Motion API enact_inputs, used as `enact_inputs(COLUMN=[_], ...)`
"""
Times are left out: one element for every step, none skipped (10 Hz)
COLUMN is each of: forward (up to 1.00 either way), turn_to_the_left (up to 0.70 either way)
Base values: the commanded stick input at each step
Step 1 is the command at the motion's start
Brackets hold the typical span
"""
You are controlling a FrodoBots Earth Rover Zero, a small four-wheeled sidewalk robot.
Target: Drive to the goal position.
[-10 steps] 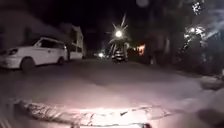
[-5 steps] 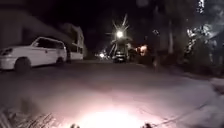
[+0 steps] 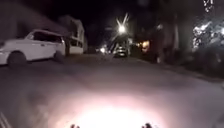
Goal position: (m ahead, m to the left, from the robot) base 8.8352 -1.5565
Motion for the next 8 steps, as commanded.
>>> enact_inputs(forward=[0.7, 0.7, 0.7, 0.7, 0.7, 0.7, 0.7, 0.7], turn_to_the_left=[0.0, 0.0, 0.0, 0.0, 0.0, 0.0, 0.0, 0.0])
